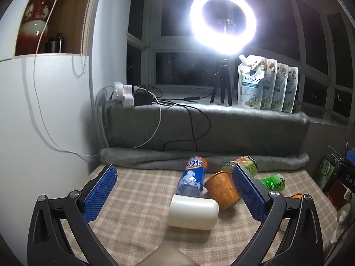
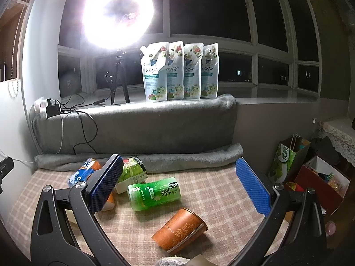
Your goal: Flip cup upright
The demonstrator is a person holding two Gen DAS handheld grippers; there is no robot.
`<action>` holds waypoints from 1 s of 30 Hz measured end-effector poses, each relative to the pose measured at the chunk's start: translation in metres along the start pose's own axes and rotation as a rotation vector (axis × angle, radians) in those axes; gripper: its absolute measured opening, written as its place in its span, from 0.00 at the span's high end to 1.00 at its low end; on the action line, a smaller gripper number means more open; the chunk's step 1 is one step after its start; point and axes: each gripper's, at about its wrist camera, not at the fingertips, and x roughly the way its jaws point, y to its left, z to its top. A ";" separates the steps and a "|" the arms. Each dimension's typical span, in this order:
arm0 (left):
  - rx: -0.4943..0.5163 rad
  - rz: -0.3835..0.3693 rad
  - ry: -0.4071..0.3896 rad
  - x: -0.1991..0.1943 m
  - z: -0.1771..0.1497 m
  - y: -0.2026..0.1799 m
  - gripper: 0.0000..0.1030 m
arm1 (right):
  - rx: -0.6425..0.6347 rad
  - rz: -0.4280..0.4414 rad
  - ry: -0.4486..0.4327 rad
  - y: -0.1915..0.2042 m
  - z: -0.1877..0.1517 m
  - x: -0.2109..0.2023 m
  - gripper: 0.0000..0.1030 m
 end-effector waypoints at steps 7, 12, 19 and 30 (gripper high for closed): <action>-0.004 0.003 -0.004 -0.001 -0.002 0.001 0.00 | 0.002 0.002 -0.002 0.000 -0.001 -0.002 0.00; -0.011 0.006 -0.006 0.000 -0.004 0.002 0.00 | 0.002 0.008 0.000 0.001 -0.001 -0.001 0.00; -0.010 0.007 0.003 0.002 -0.005 0.002 0.00 | -0.006 0.013 0.015 0.005 0.000 0.000 0.00; -0.009 0.007 0.005 0.003 -0.005 0.003 0.00 | -0.006 0.019 0.020 0.005 0.000 0.001 0.00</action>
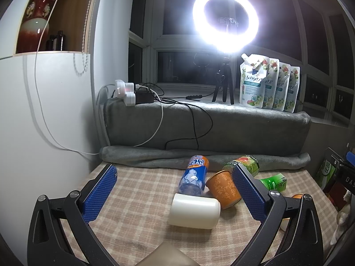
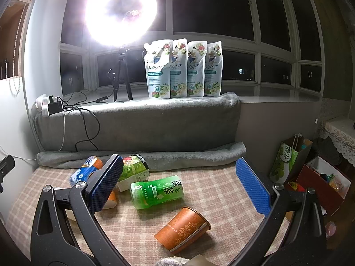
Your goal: Flip cup upright
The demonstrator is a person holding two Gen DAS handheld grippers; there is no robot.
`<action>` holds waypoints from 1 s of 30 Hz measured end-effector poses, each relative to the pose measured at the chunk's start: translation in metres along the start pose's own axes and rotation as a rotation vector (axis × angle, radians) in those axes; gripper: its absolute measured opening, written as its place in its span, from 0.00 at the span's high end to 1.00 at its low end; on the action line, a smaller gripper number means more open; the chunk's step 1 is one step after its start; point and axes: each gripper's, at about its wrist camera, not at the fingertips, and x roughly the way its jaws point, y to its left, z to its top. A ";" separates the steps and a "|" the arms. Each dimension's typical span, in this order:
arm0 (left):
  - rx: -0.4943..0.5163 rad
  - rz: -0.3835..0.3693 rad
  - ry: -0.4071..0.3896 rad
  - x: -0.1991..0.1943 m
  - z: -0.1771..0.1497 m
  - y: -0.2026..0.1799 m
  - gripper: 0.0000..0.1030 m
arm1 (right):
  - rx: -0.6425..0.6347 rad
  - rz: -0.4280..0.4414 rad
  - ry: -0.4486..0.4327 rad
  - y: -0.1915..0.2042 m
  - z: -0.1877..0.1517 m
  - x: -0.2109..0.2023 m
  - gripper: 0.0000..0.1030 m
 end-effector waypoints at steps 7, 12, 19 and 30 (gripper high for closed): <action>-0.001 -0.001 0.001 0.000 0.000 0.000 0.00 | 0.001 0.000 0.002 0.001 -0.001 0.000 0.00; -0.001 -0.001 0.001 -0.001 -0.001 0.000 0.00 | 0.002 0.000 0.001 0.001 -0.001 0.000 0.00; -0.008 0.000 0.002 -0.005 -0.006 0.003 0.00 | 0.001 0.002 0.002 0.001 -0.001 -0.001 0.00; -0.010 0.000 0.008 -0.007 -0.007 0.004 0.00 | -0.005 0.009 0.007 0.007 -0.006 -0.004 0.00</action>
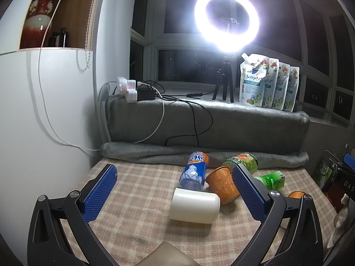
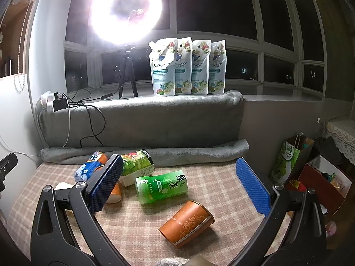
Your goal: Flip cup upright
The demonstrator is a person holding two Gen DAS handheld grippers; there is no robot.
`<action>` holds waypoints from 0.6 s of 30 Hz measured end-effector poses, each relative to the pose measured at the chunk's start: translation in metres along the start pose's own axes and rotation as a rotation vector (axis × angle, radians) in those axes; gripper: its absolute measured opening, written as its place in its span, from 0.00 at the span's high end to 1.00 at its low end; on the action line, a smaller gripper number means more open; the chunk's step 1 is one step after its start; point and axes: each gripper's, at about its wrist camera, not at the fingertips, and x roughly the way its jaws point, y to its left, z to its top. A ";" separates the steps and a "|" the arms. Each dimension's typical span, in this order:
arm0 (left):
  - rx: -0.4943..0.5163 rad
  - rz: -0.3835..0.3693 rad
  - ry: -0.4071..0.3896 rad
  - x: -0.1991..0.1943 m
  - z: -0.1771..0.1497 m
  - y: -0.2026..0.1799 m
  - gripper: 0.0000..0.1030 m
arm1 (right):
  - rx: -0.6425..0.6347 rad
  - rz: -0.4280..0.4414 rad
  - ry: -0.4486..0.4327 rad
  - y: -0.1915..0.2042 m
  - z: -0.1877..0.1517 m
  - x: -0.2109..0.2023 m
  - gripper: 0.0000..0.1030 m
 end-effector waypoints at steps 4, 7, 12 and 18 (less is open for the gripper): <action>-0.002 -0.001 0.001 -0.001 0.000 0.000 0.00 | 0.000 0.000 0.000 0.000 0.000 -0.001 0.00; -0.002 -0.002 0.002 -0.003 -0.002 0.001 0.00 | -0.001 0.001 0.000 0.000 0.001 -0.001 0.00; -0.007 0.000 0.003 -0.005 -0.004 0.001 0.00 | -0.001 0.002 0.001 0.000 0.001 -0.001 0.00; -0.027 0.002 0.029 -0.005 -0.009 0.011 0.00 | -0.012 0.069 0.016 0.006 -0.003 -0.004 0.00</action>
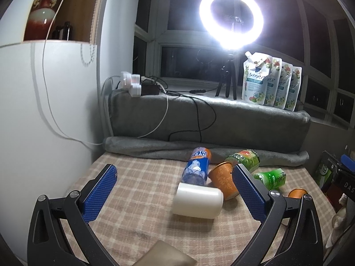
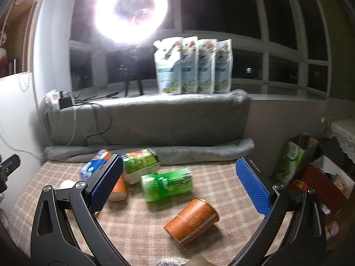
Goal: Flip cup upright
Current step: 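Move the right gripper down over the white cup lying on its side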
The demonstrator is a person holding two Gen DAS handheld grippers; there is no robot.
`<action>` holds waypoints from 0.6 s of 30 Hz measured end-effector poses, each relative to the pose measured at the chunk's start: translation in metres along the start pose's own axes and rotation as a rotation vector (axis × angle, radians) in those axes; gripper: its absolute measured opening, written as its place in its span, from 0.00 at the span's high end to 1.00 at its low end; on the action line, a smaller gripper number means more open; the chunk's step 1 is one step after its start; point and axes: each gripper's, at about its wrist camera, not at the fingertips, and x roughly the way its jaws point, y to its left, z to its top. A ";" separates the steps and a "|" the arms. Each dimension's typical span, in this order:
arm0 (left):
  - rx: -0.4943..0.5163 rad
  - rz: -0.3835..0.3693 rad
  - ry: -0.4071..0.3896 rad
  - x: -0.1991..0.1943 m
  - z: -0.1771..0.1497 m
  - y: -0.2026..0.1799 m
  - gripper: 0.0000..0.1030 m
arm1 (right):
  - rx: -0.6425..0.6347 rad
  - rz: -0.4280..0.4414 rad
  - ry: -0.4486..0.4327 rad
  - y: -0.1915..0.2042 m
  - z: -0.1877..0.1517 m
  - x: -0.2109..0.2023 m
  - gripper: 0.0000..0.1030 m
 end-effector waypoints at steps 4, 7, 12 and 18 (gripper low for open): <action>-0.028 0.006 0.043 0.006 -0.003 0.015 0.00 | -0.057 0.123 0.054 0.014 -0.001 0.014 0.00; -0.045 0.022 0.086 0.010 -0.009 0.027 0.00 | -0.129 0.239 0.118 0.032 -0.004 0.031 0.00; -0.066 0.052 0.143 0.016 -0.021 0.046 0.00 | -0.301 0.396 0.223 0.073 -0.011 0.061 0.06; -0.115 0.073 0.211 0.021 -0.038 0.070 0.00 | -0.453 0.549 0.394 0.117 -0.021 0.097 0.11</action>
